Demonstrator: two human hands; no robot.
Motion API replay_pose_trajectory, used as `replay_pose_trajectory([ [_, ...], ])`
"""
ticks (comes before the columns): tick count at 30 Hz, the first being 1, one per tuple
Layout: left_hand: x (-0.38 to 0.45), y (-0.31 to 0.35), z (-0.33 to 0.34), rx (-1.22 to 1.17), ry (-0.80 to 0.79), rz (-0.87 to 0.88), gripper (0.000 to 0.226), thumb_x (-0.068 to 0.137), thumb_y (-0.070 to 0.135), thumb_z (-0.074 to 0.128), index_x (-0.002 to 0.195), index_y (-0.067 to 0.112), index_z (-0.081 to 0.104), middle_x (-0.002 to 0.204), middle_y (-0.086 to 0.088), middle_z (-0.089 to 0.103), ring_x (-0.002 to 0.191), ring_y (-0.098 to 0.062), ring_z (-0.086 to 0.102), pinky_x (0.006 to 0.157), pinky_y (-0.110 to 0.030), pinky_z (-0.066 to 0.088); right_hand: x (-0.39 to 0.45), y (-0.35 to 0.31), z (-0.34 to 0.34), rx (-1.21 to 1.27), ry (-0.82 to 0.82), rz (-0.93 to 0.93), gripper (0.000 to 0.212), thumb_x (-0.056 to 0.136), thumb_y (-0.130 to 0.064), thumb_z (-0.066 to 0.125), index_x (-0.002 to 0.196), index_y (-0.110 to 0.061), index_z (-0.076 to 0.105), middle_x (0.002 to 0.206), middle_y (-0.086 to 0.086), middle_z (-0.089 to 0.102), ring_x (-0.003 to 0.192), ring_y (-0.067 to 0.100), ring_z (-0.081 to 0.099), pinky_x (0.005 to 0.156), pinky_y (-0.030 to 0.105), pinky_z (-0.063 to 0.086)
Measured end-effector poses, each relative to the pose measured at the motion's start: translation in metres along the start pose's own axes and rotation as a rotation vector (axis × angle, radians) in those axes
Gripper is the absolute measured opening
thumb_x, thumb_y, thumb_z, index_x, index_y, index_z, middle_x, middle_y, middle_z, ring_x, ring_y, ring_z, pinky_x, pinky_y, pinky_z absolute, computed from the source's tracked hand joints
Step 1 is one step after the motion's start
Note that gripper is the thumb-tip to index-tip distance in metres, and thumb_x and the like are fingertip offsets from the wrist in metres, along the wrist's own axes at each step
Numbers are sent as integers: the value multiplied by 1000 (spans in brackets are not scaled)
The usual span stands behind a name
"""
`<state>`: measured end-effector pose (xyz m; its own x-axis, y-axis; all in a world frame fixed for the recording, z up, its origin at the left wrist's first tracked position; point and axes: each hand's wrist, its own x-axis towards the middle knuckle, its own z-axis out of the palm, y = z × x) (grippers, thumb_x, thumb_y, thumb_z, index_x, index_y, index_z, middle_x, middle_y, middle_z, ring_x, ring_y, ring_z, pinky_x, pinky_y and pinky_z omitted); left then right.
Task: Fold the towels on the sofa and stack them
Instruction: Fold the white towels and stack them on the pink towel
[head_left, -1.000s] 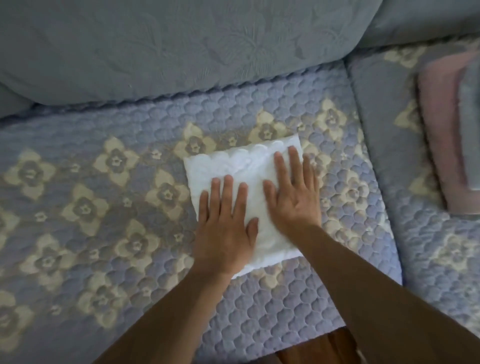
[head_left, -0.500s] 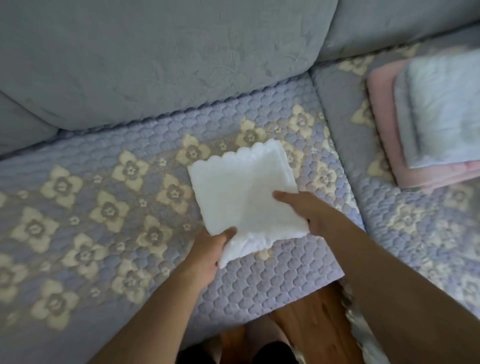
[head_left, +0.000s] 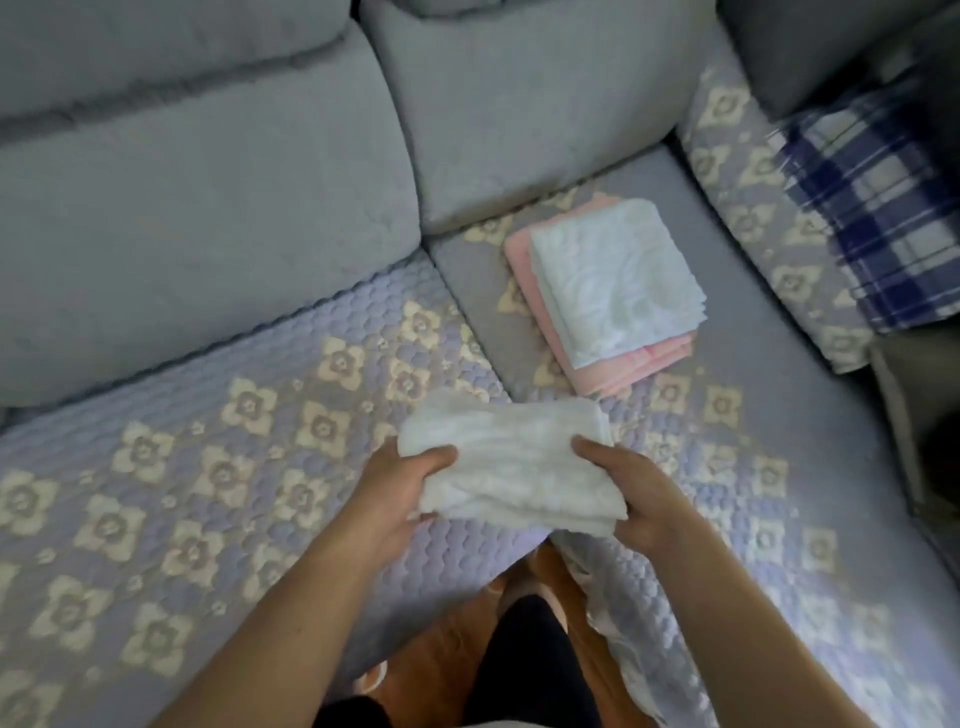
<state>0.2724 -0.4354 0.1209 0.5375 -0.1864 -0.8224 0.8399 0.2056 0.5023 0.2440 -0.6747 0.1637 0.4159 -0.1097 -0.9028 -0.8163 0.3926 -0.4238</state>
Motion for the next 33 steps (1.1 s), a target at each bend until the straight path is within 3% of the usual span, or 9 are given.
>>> replay_pose_trajectory([
  [5, 7, 79, 132, -64, -75, 489, 37, 92, 21, 68, 128, 19, 63, 122, -3, 72, 113, -25, 69, 95, -43, 54, -20, -167, -62, -116, -89, -530, 31, 98, -15, 57, 128, -6, 62, 117, 11, 73, 105, 29, 71, 78, 39, 61],
  [8, 42, 81, 203, -80, 4, 554, 33, 92, 27, 64, 124, 21, 63, 123, -2, 71, 115, -23, 67, 99, -43, 51, -5, -246, -99, -260, -106, -717, 27, 98, -17, 59, 125, -12, 63, 117, 6, 73, 103, 24, 72, 79, 35, 61],
  [11, 102, 66, 259, -51, 57, 473, 32, 97, 26, 62, 129, 22, 61, 122, 2, 72, 112, -19, 69, 95, -39, 54, 63, -294, -143, -432, -19, -733, 25, 99, -24, 60, 122, -18, 65, 110, 2, 75, 94, 17, 73, 77, 35, 62],
  [15, 200, 21, 282, 314, 199, 306, 56, 83, 55, 62, 127, 19, 58, 114, -1, 71, 106, -25, 69, 88, -45, 58, 208, -283, -189, -874, 234, -522, 30, 98, -33, 59, 122, -17, 66, 111, 5, 72, 100, 28, 69, 85, 37, 54],
  [19, 236, -13, 288, 460, 281, 231, 22, 99, 34, 59, 114, 19, 52, 100, 4, 63, 86, -8, 62, 52, -11, 47, 267, -263, -213, -942, 379, -589, 25, 98, -29, 58, 116, -13, 64, 99, 4, 61, 95, 25, 60, 77, 31, 41],
  [24, 237, 5, 298, 442, 387, 182, 38, 90, 41, 64, 112, 11, 56, 102, -7, 66, 84, -22, 64, 60, -29, 44, 267, -277, -213, -1005, 377, -604, 27, 99, -31, 53, 118, -13, 61, 103, 7, 62, 101, 30, 60, 79, 32, 40],
  [28, 254, 40, 293, 203, 465, 168, 89, 80, 55, 74, 149, 13, 34, 137, -10, 53, 110, -30, 61, 83, -34, 47, 274, -295, -196, -1036, 344, -534, 53, 100, -48, 44, 143, -19, 45, 141, 14, 50, 130, 37, 47, 108, 46, 38],
  [31, 272, 54, 288, 5, 304, 140, 92, 88, 51, 70, 158, 31, 14, 134, 8, 43, 107, -20, 61, 86, -36, 49, 290, -304, -186, -935, 240, -490, 71, 95, -67, 40, 151, -25, 36, 149, 9, 45, 136, 34, 43, 114, 47, 34],
  [33, 284, 53, 290, 6, 203, 187, 79, 88, 48, 70, 152, 35, 25, 135, 12, 55, 102, -14, 69, 80, -34, 58, 306, -304, -186, -881, 177, -457, 76, 90, -76, 39, 149, -30, 38, 145, 5, 51, 132, 31, 49, 112, 45, 37],
])
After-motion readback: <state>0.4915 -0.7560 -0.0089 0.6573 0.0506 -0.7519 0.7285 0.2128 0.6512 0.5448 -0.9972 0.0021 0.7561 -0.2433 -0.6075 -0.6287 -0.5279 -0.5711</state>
